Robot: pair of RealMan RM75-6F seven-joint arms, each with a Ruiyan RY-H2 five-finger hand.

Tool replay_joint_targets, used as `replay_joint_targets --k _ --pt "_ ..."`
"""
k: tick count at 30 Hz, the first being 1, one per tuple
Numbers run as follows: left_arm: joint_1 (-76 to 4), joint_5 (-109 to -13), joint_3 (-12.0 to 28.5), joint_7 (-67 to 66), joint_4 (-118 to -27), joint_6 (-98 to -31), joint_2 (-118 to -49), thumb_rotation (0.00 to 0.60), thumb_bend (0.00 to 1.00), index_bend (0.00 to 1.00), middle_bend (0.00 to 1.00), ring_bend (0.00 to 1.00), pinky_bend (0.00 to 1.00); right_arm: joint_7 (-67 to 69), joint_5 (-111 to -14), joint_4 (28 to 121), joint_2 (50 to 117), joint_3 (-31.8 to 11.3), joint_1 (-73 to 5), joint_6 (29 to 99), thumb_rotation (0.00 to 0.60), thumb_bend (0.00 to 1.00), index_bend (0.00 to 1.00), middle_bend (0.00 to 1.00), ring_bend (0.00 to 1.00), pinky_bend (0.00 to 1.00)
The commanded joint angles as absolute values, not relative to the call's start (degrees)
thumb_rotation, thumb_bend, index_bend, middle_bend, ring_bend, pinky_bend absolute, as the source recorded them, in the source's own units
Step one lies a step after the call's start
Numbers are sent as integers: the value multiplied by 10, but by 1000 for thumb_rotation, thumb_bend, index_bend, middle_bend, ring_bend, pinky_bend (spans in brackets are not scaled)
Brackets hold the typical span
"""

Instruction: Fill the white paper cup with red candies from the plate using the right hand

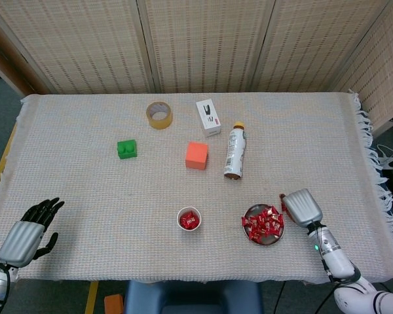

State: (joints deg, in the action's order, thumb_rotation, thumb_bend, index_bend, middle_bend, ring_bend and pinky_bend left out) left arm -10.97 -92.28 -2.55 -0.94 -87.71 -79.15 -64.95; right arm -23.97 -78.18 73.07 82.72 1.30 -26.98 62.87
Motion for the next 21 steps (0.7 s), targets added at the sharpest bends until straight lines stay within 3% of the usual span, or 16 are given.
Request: replay_joint_targets --k 1,6,11,16,21 --pt "-110 -924 -26 -10 -878 -791 -650 600 501 0 6 49 143 -222 -801 781 791 -5 -265 666 600 339 603 726 708 976" --pt "-111 -922 -25 -10 -877 -789 -651 600 501 0 6 50 143 -218 -828 894 734 -26 -279 681 600 343 579 727 710 976" --pt "-112 -922 -25 -13 -878 -787 -651 600 500 0 6 50 144 -251 -828 1033 714 -48 -318 637 600 344 571 727 712 976" --pt "-112 -925 -28 -16 -880 -785 -651 600 500 0 6 51 144 -349 -785 1088 764 -76 -367 591 600 343 572 728 714 976" --pt "-108 -929 -29 -8 -880 -795 -646 600 500 0 6 51 144 -437 -722 1085 837 -93 -403 580 600 343 572 731 718 978"
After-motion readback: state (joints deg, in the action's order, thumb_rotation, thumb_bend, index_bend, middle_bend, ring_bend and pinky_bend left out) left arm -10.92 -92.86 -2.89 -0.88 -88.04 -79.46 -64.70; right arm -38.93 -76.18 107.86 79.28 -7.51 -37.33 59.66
